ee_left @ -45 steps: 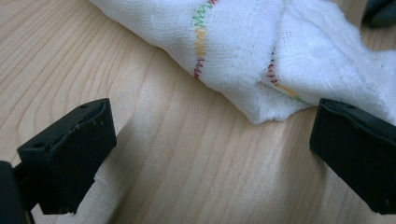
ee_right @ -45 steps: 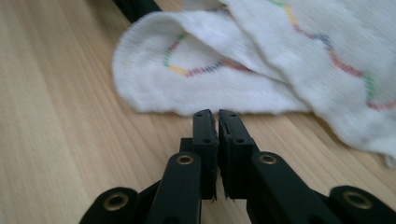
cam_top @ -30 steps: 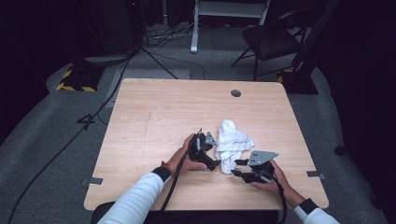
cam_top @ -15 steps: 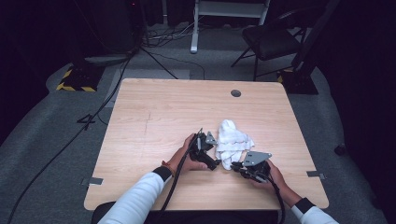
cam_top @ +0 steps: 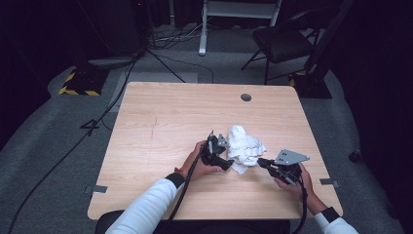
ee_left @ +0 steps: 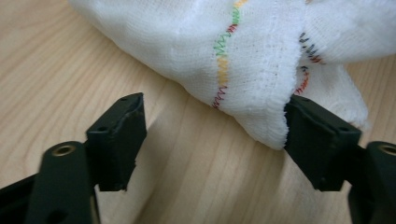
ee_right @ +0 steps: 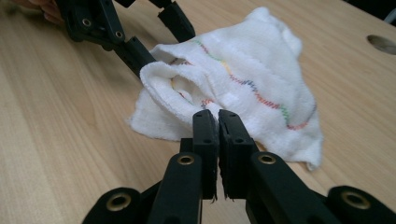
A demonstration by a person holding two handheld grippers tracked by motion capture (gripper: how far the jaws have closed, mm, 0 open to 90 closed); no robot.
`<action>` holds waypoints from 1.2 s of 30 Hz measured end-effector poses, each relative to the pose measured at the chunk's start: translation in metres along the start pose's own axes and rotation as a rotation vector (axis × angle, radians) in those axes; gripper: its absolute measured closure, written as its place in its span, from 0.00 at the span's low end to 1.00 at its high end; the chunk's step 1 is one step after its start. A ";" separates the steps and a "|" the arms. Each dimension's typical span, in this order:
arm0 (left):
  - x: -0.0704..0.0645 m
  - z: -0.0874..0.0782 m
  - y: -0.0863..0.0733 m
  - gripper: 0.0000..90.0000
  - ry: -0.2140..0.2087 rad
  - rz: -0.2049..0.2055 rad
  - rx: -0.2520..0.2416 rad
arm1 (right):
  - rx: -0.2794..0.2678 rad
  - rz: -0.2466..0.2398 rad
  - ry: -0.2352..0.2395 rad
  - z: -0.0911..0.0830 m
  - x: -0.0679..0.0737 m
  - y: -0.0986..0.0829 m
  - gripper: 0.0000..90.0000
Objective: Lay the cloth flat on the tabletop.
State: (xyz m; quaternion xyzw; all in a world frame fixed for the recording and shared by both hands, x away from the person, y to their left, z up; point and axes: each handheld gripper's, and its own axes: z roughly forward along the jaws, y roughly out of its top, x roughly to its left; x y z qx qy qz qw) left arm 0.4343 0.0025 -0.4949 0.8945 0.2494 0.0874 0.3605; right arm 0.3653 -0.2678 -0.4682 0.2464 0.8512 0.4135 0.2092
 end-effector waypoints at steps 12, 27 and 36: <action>0.018 -0.035 0.000 0.91 -0.019 0.064 -0.042 | -0.030 0.108 -0.138 -0.017 -0.023 -0.005 0.97; 0.000 -0.032 0.000 0.55 -0.113 0.036 -0.061 | -0.017 0.169 -0.175 -0.018 -0.031 -0.007 0.97; -0.003 -0.002 0.002 0.64 -0.051 0.008 0.017 | -0.017 0.163 -0.181 -0.018 -0.031 -0.008 0.97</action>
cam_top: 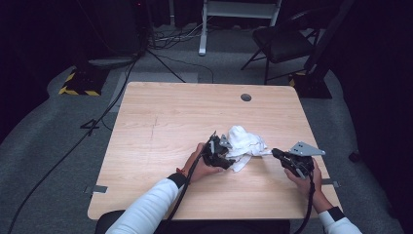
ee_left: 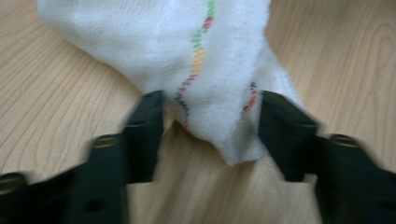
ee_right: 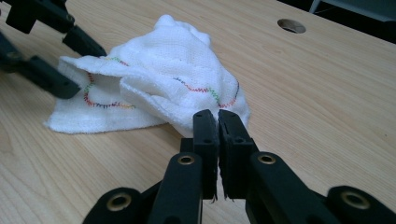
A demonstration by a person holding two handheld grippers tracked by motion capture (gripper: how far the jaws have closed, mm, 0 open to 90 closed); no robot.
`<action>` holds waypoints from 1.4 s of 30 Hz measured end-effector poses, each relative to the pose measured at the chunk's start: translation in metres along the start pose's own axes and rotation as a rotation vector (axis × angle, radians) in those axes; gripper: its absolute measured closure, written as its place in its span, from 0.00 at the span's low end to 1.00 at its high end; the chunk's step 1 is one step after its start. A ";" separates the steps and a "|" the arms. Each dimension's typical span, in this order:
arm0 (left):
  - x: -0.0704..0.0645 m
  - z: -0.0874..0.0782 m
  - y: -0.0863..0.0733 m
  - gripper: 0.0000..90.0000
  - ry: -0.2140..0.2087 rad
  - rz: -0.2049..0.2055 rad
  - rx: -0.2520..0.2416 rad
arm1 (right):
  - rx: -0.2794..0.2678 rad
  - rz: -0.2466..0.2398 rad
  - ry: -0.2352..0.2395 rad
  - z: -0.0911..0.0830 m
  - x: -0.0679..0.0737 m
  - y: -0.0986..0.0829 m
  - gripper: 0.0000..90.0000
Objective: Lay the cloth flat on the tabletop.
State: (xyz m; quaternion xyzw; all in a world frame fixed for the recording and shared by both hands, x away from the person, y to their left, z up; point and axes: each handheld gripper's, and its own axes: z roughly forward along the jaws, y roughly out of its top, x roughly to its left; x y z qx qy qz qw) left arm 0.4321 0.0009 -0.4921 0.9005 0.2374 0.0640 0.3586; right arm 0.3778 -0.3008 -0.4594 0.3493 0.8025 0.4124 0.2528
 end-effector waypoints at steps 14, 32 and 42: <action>0.029 -0.060 -0.003 0.94 0.050 0.013 -0.095 | -0.069 0.038 -0.038 -0.015 -0.010 0.006 0.97; 0.058 -0.128 -0.067 0.95 0.103 -0.106 -0.062 | -0.074 0.191 -0.099 -0.025 -0.035 0.000 0.97; 0.061 -0.128 -0.091 0.79 0.142 -0.153 -0.021 | 0.012 0.149 -0.070 -0.007 -0.026 -0.005 0.97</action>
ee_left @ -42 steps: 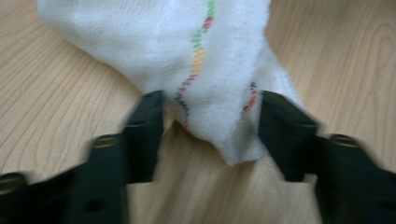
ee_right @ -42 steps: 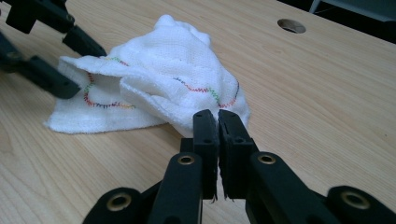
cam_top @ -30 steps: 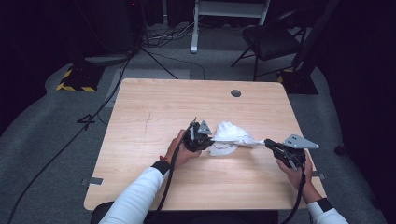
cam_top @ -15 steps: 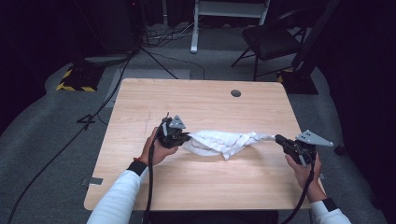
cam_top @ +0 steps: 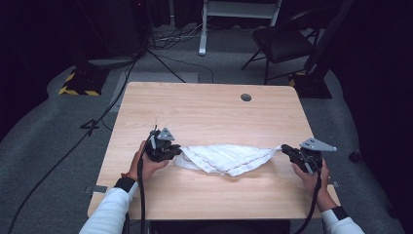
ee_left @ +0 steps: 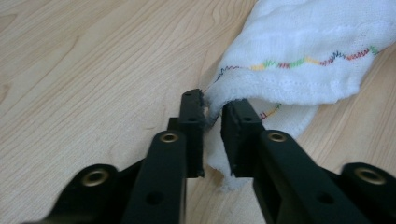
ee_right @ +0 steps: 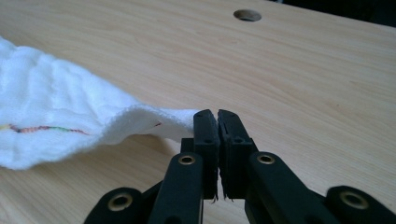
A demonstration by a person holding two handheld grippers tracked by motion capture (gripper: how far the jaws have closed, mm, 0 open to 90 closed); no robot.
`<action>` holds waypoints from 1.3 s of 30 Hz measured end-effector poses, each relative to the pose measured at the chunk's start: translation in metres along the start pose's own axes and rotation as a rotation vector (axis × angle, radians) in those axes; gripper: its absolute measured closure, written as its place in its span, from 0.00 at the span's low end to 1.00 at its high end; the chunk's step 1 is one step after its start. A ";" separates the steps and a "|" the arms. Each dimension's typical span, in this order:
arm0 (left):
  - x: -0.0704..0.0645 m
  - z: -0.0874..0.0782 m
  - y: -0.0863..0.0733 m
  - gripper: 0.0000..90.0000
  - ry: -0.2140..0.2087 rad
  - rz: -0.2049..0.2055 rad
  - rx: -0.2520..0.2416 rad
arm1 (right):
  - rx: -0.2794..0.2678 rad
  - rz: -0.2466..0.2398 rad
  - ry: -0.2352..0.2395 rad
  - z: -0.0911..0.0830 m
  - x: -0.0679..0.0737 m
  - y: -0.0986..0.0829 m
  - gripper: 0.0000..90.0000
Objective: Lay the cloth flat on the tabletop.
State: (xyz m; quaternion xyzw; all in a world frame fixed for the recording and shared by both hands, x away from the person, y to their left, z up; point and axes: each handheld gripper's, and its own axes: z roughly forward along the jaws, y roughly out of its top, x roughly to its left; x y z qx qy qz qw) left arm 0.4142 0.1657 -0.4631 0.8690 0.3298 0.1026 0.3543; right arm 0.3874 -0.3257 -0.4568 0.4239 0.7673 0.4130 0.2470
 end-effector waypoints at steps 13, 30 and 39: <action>-0.064 0.000 0.011 0.30 -0.102 0.224 -0.038 | 0.068 -0.040 0.006 0.012 0.004 -0.003 0.97; -0.101 0.073 0.039 0.57 -0.232 0.375 0.108 | 0.084 -0.071 0.016 0.020 0.009 -0.002 0.97; -0.085 0.057 0.041 0.93 -0.199 0.383 0.038 | 0.085 -0.079 0.015 0.020 0.009 -0.001 0.97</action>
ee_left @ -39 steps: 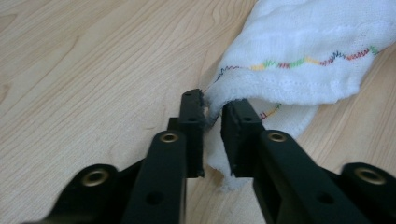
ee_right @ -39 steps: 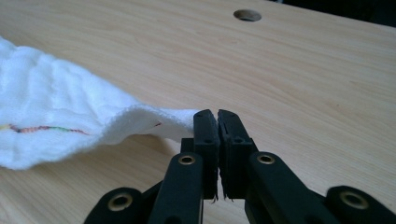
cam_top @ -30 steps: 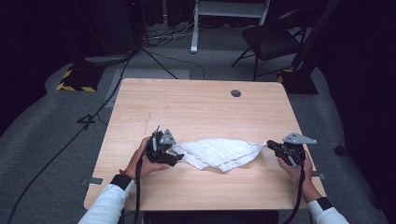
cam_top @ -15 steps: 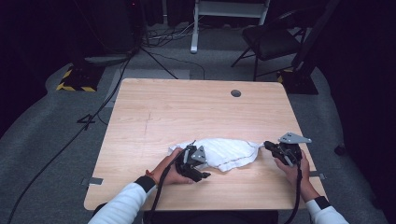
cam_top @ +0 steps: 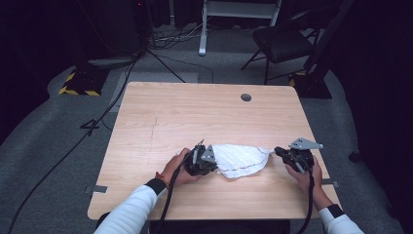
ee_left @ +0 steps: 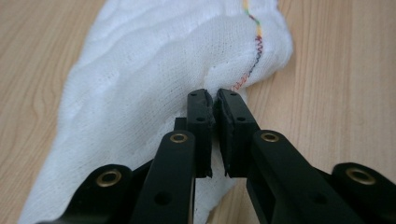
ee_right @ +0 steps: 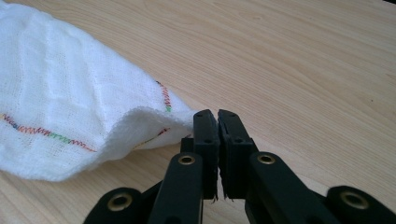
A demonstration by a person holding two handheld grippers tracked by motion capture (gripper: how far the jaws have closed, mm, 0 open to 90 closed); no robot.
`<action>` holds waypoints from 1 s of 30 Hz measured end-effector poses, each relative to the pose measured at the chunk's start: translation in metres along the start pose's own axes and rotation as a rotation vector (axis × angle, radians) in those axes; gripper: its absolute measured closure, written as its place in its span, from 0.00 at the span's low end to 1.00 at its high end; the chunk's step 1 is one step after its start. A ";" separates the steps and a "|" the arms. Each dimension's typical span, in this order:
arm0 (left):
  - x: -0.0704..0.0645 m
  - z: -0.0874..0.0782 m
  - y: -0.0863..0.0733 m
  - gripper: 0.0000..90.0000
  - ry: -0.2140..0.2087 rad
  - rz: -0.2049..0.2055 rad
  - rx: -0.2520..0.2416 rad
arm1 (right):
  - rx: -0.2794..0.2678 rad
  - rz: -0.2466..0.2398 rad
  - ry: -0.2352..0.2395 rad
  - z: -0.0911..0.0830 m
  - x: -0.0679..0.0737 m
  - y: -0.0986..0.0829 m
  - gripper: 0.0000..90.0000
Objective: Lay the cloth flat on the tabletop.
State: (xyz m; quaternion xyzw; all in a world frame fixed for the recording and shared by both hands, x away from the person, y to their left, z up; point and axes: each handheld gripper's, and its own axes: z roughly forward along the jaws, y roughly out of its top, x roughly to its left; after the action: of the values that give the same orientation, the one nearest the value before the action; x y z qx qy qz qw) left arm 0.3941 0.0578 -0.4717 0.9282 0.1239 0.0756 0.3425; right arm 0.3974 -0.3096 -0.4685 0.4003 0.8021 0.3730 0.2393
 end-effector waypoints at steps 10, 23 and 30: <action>0.027 -0.033 -0.006 0.95 0.012 -0.124 -0.155 | -0.007 -0.009 -0.008 0.005 0.001 0.008 0.97; 0.095 -0.016 -0.042 0.85 0.171 -0.352 -0.023 | 0.009 -0.080 0.015 0.048 0.016 0.046 0.97; 0.090 -0.020 -0.030 0.44 0.110 -0.361 -0.106 | 0.020 -0.114 0.031 0.059 0.023 0.052 0.97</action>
State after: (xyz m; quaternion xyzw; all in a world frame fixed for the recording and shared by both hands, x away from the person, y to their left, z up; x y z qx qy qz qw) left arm 0.4710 0.1175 -0.4715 0.8661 0.3027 0.0701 0.3916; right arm 0.4491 -0.2457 -0.4649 0.3505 0.8310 0.3566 0.2438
